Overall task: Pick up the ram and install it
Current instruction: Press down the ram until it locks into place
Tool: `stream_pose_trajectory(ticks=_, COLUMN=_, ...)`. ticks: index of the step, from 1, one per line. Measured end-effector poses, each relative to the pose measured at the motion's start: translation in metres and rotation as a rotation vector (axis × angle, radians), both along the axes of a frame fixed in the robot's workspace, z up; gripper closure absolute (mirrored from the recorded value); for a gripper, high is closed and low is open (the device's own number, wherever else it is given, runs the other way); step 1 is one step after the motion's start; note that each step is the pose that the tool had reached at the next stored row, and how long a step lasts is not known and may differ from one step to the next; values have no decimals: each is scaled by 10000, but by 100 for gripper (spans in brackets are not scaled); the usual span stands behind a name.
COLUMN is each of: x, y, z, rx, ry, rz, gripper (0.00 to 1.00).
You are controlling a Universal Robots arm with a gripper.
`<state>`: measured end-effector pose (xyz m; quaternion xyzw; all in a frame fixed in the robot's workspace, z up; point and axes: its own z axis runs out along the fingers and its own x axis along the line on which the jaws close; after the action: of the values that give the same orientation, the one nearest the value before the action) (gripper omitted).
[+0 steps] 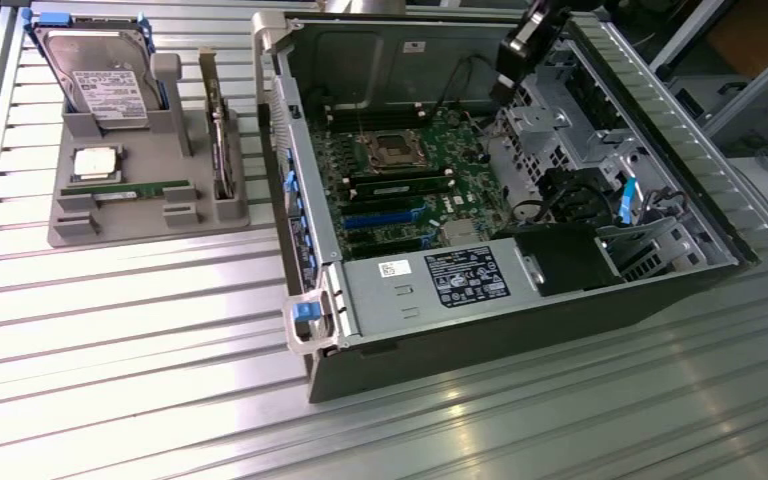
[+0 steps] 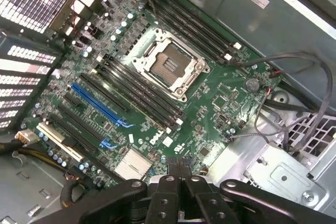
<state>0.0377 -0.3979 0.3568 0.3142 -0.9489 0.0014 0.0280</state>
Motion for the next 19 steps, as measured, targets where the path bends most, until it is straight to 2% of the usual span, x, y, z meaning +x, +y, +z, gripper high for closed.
stream_pose_trajectory(ticks=5, x=0, y=0, z=0, rx=0, ry=0, rz=-914, gripper=89)
stream_pose_trajectory(ticks=16, x=0, y=0, z=0, rx=0, ry=0, rz=-2259, gripper=89)
stream_pose_trajectory(ticks=19, x=0, y=0, z=-1, rx=1, ry=0, rz=-2780, gripper=89)
